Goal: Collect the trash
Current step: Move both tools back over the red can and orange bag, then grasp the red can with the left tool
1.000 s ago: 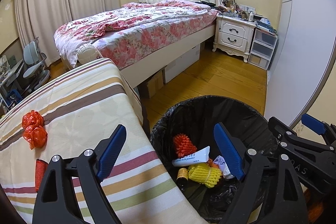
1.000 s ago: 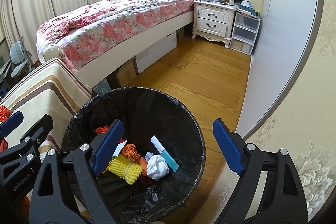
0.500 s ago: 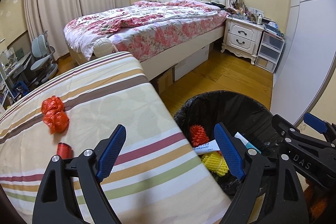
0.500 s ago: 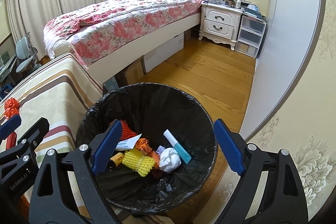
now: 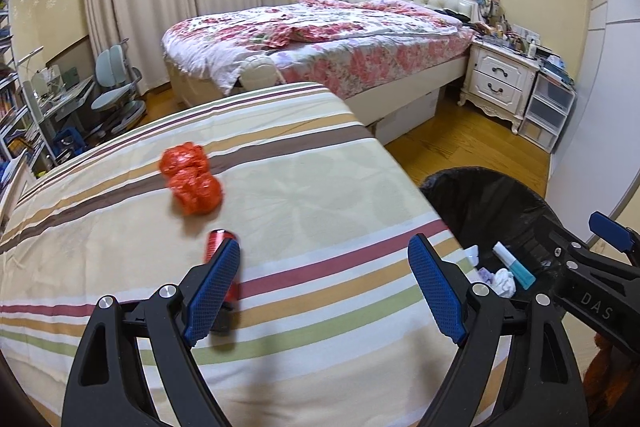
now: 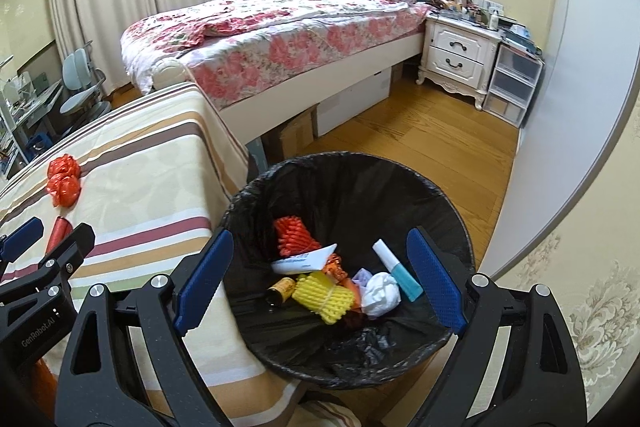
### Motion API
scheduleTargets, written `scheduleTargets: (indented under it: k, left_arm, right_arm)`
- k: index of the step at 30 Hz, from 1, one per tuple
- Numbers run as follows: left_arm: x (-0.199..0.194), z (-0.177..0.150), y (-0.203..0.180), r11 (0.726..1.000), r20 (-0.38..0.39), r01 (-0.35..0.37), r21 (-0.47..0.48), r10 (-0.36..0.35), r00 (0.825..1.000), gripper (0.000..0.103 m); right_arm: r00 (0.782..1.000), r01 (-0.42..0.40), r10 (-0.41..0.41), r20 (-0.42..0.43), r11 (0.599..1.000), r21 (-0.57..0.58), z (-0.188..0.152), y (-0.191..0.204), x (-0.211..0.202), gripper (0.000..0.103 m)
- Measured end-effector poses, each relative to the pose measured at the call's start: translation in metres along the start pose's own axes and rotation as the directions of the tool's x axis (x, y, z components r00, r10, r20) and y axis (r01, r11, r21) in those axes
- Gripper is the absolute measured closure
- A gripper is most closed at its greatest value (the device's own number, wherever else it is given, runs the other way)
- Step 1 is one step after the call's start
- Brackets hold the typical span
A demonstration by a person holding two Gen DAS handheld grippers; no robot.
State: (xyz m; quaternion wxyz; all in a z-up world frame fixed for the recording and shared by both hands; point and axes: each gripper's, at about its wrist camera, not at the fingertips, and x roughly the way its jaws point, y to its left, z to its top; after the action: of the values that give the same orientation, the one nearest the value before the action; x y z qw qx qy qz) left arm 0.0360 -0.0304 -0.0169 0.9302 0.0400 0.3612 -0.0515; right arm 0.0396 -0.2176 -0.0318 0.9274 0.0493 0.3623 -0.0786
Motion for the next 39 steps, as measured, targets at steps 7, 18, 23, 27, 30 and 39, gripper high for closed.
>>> scheduleTargets:
  k: [7, 18, 23, 27, 30, 39]
  left_arm:
    - [0.0, -0.009, 0.038, 0.997, -0.023, -0.051, -0.06, 0.049, 0.999, 0.02]
    - [0.008, -0.017, 0.07, 0.99, -0.083, -0.064, -0.122, 0.054, 0.995, 0.02]
    - [0.011, -0.018, 0.069, 0.993, -0.094, -0.058, -0.103, 0.048, 0.994, 0.027]
    - [0.015, -0.021, 0.067, 0.996, -0.111, -0.045, -0.077, 0.037, 0.993, 0.049]
    - [0.019, -0.023, 0.068, 0.997, -0.131, -0.026, -0.074, 0.016, 0.991, 0.067]
    - [0.012, -0.027, 0.072, 0.998, -0.119, -0.008, -0.068, 0.0, 0.993, 0.078]
  right_arm:
    - [0.999, -0.037, 0.037, -0.011, 0.999, -0.028, -0.004, 0.022, -0.001, 0.017]
    - [0.997, -0.074, 0.073, -0.031, 0.995, -0.066, -0.007, 0.046, 0.002, 0.017]
    - [0.996, -0.083, 0.08, -0.038, 0.994, -0.072, -0.008, 0.05, 0.004, 0.017]
    - [0.995, -0.088, 0.085, -0.044, 0.994, -0.071, -0.009, 0.051, 0.006, 0.017]
    - [0.995, -0.093, 0.09, -0.048, 0.993, -0.074, -0.01, 0.053, 0.006, 0.017]
    - [0.992, -0.115, 0.109, -0.058, 0.989, -0.095, -0.012, 0.065, 0.007, 0.017]
